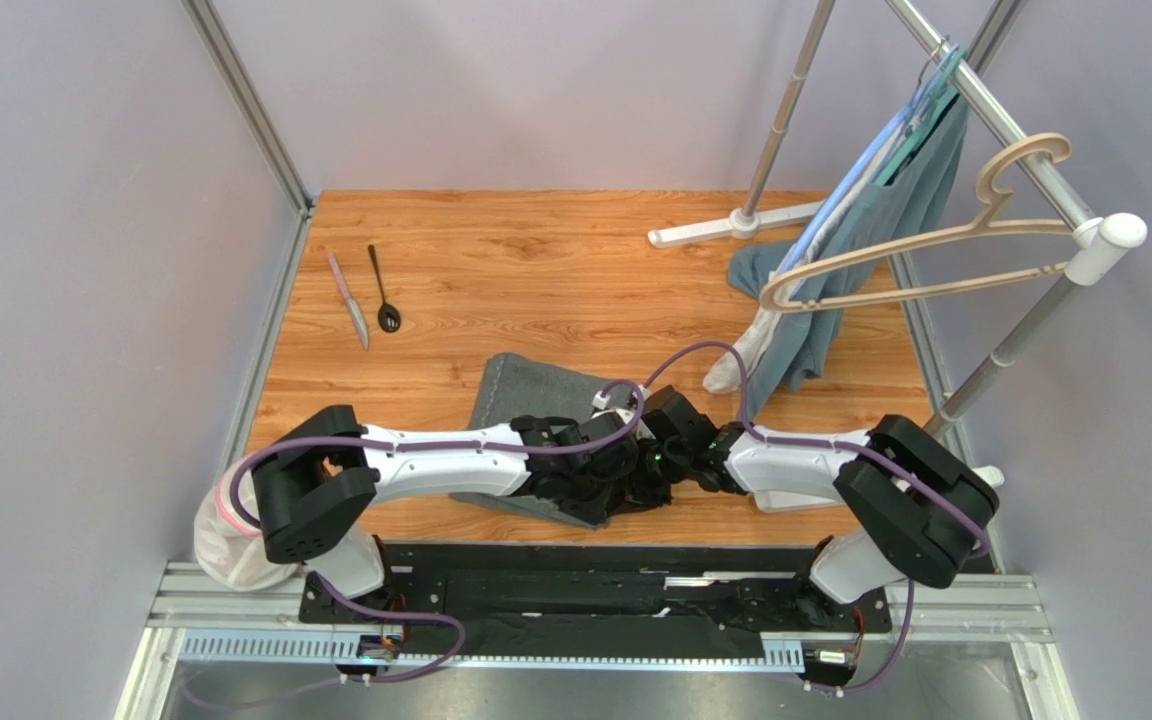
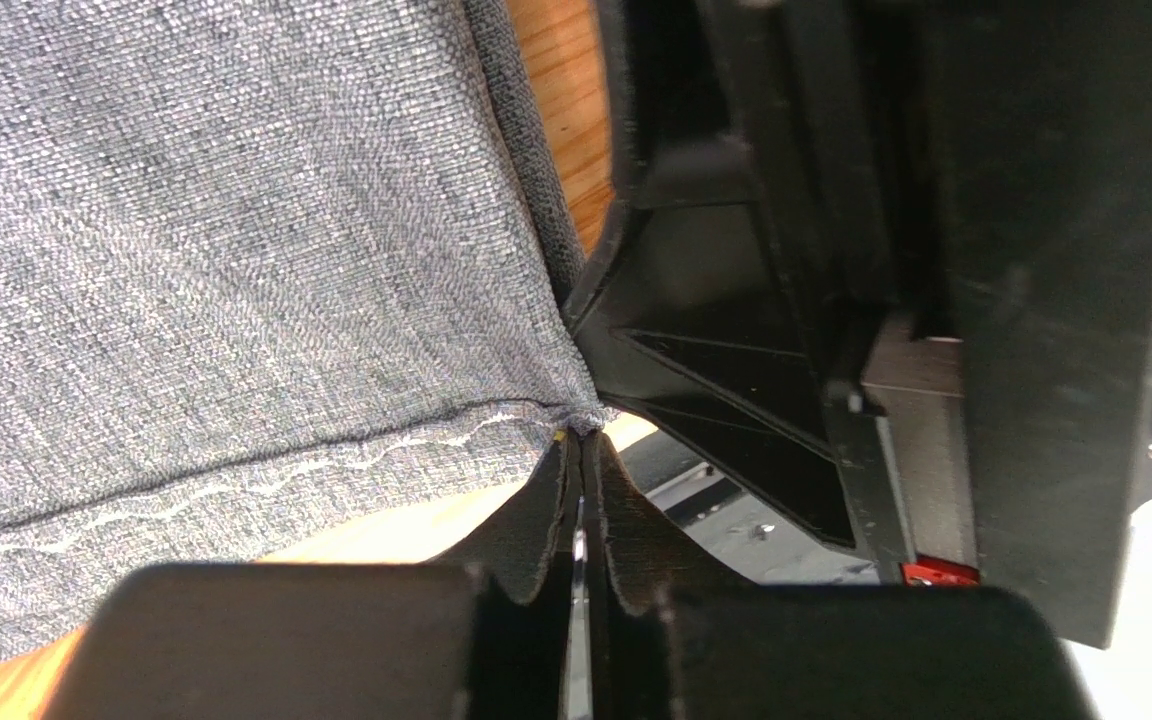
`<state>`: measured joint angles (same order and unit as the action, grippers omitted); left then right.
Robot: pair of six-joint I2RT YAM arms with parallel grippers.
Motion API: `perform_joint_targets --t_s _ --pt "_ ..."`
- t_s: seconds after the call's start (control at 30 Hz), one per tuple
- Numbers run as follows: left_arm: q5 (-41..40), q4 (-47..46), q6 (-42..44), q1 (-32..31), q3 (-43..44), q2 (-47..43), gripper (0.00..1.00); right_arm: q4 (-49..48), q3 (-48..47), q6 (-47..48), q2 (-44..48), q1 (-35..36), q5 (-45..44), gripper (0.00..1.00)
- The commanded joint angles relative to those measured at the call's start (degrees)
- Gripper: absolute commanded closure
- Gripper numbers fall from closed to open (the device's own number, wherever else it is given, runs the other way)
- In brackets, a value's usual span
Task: Fold the napkin into a case and place the utensils inside
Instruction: Smooth out the lower triangle-folded napkin at the center of the board.
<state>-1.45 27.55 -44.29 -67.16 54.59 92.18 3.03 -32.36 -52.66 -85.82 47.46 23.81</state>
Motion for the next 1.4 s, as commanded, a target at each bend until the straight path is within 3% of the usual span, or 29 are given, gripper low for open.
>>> perform_joint_targets --t_s 0.0,0.13,0.23,0.33,0.5,0.73,0.87,1.03,1.23,1.37 --pt "0.0 -1.7 -1.4 -0.3 0.8 -4.3 0.77 7.6 -1.6 3.0 4.9 0.3 -4.9 0.99" --pt "1.0 1.6 0.1 0.4 2.4 -11.4 0.65 18.0 -5.0 7.6 9.3 0.2 -9.8 0.95" --pt "3.4 4.1 0.7 2.4 3.2 -16.0 0.65 25.3 -7.7 10.4 11.3 0.3 -13.6 0.91" --pt "4.2 4.2 1.0 6.9 0.2 -21.2 0.73 28.2 -10.7 12.3 11.3 0.4 -13.1 0.90" --pt "13.5 -0.7 1.7 19.2 -6.1 -23.5 0.89 20.7 -12.7 9.9 7.7 1.4 -5.2 0.90" --pt "17.0 -6.6 4.4 23.9 1.3 -13.1 0.97 5.7 -6.8 5.9 1.1 1.9 2.3 0.94" --pt "15.3 -5.7 4.6 24.5 4.5 -7.8 0.98 7.2 -4.1 8.4 -1.2 1.1 -1.2 0.96" --pt "13.0 -3.7 5.2 26.3 2.7 -10.8 0.98 14.6 -4.9 13.5 -1.2 -2.5 -6.1 0.96" --pt "8.5 -0.7 5.2 29.7 -1.1 -17.8 0.97 29.3 -8.7 21.0 -1.6 -9.3 -20.4 0.97" --pt "9.4 -1.1 4.7 33.7 -1.3 -16.0 0.96 34.5 -13.1 23.5 -0.2 -11.2 -27.9 0.96"
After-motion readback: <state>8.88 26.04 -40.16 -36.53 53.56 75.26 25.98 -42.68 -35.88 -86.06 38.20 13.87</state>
